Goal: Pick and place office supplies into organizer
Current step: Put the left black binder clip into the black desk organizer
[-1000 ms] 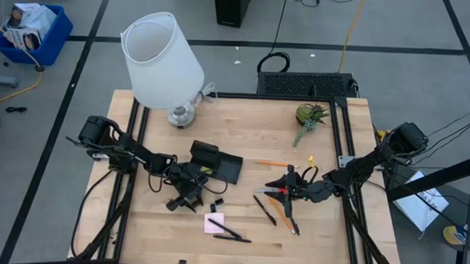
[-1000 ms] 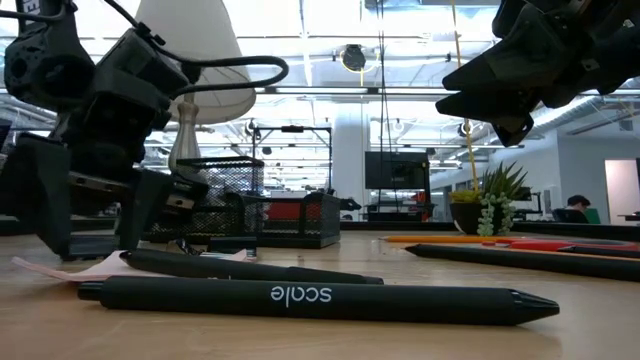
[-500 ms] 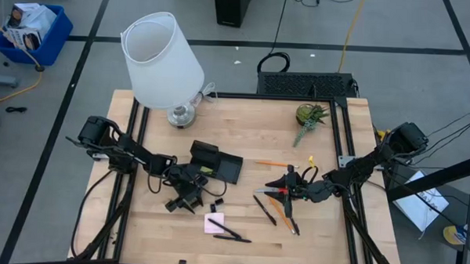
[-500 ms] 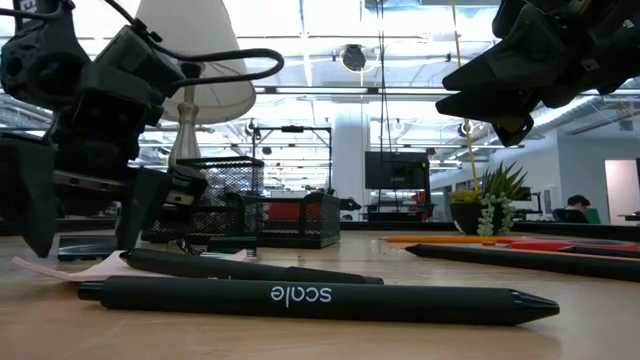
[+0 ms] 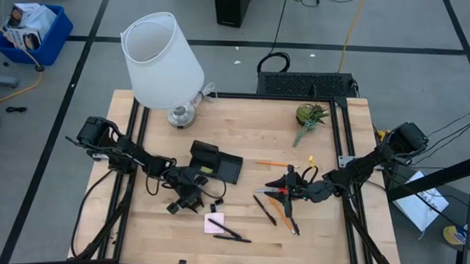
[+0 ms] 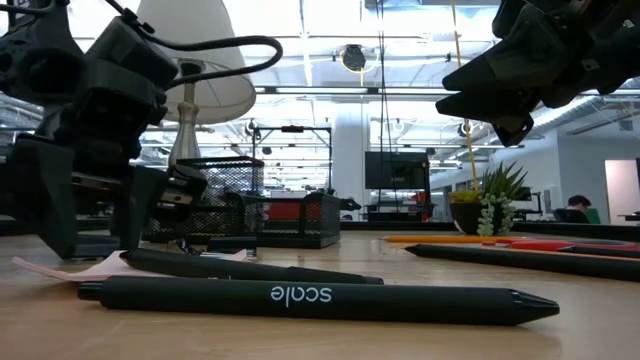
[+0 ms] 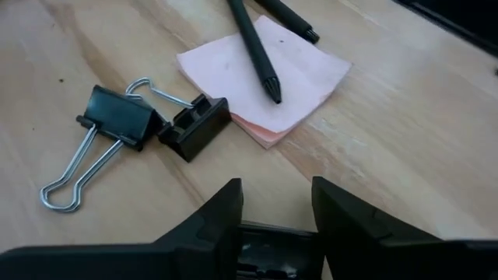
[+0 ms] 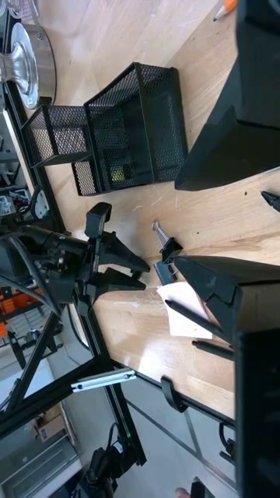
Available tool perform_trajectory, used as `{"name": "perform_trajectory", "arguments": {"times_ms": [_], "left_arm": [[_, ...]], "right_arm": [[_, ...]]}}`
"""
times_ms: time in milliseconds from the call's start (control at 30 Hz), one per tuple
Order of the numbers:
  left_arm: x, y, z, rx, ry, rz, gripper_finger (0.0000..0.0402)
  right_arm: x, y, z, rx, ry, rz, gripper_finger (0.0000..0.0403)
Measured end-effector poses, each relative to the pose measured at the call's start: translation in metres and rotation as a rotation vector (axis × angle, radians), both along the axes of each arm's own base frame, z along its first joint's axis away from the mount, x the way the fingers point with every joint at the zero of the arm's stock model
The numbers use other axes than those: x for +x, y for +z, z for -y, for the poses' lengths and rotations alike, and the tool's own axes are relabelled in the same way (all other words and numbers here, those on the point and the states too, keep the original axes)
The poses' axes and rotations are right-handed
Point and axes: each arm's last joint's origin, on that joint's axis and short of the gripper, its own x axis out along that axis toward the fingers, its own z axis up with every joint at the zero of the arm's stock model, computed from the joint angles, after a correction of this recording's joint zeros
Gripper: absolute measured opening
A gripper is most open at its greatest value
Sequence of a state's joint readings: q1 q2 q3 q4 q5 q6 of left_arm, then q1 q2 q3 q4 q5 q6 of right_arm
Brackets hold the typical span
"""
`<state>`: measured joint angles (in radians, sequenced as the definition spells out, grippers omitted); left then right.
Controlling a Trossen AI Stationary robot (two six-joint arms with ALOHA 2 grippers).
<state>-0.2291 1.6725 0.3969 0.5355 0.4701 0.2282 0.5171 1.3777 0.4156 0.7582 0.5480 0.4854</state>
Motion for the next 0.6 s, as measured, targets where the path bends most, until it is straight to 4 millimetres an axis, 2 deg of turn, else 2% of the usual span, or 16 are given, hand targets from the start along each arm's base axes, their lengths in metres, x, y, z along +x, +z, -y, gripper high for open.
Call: {"name": "perform_trajectory", "arguments": {"times_ms": [333,600], "left_arm": [[0.001,0.006,0.008,0.036,0.093,0.043,0.0154],[-0.006,0.033,0.013,0.071,0.142,0.122,0.0140]], "right_arm": [[0.000,0.000,0.000,0.000,0.000,0.000,0.0139],[0.000,0.000,0.000,0.000,0.000,0.000,0.0139]]}}
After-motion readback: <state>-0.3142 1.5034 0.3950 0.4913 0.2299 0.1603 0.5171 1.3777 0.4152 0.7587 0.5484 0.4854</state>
